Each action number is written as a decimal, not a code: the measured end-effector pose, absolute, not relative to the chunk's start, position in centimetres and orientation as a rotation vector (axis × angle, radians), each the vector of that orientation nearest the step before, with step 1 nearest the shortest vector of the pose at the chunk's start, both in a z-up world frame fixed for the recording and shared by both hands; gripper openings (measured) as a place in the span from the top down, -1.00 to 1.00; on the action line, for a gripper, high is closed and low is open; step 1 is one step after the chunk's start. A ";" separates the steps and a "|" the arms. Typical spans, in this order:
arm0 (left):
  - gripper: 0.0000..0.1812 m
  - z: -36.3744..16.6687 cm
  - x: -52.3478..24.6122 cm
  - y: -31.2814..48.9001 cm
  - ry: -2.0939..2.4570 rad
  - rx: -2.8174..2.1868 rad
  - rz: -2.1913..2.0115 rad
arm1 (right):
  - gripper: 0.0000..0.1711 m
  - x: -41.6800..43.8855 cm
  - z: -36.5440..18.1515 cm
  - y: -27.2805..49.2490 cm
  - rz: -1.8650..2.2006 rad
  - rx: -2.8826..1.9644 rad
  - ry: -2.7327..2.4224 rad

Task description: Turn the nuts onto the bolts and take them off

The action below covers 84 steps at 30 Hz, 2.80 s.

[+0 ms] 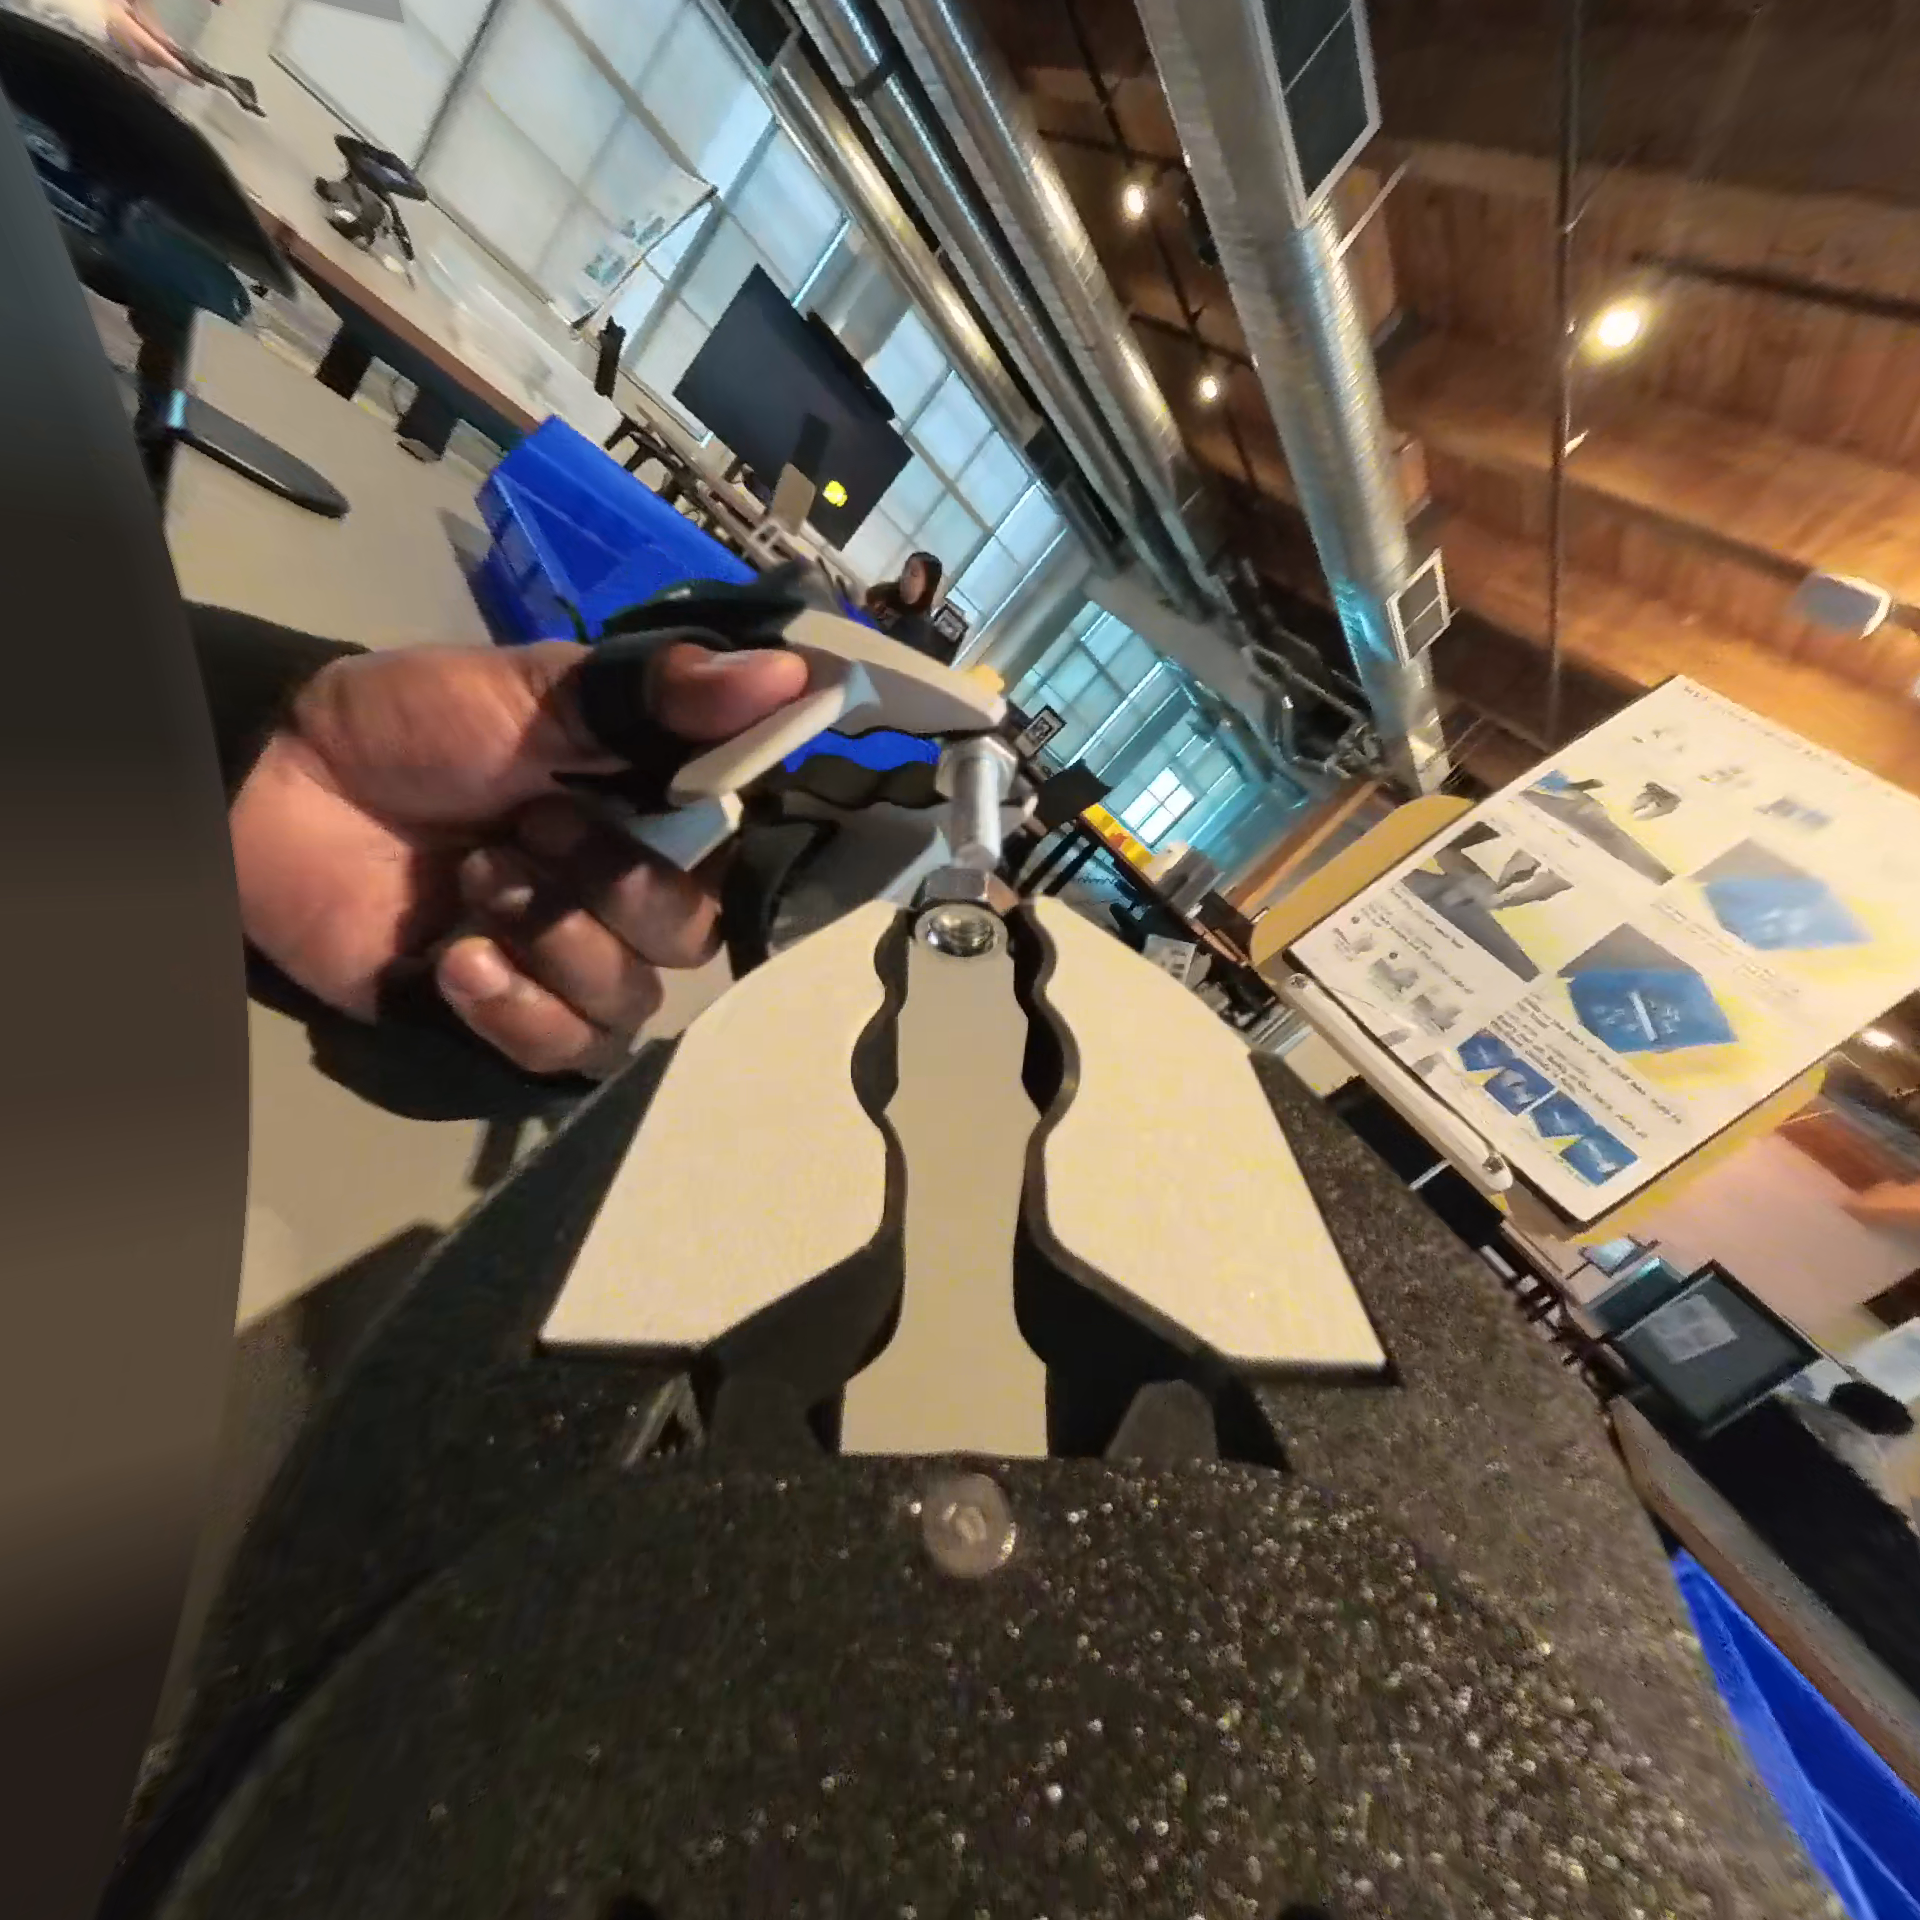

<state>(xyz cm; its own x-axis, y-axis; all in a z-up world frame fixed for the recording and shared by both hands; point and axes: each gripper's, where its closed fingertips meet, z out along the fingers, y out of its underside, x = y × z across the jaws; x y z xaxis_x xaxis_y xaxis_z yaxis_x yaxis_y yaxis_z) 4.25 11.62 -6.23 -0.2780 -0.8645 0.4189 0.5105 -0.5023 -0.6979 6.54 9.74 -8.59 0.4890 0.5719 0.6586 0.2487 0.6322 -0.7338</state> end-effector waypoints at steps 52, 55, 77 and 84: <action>0.82 -7.2 6.4 11.3 0.655 -1.089 -1.772 | 0.56 25.1 -7.3 20.9 0.739 -1.784 -0.912; 0.82 -7.2 6.5 11.3 0.661 -1.098 -1.741 | 0.55 17.7 -6.6 15.2 0.747 -1.691 -1.193; 0.71 -8.1 8.2 10.6 0.778 -1.163 -1.559 | 0.89 7.4 -11.1 10.7 0.921 -1.628 -1.402; 0.60 -7.0 6.0 12.3 0.579 -1.101 -1.705 | 0.89 16.7 -4.8 19.2 0.582 -1.656 -1.142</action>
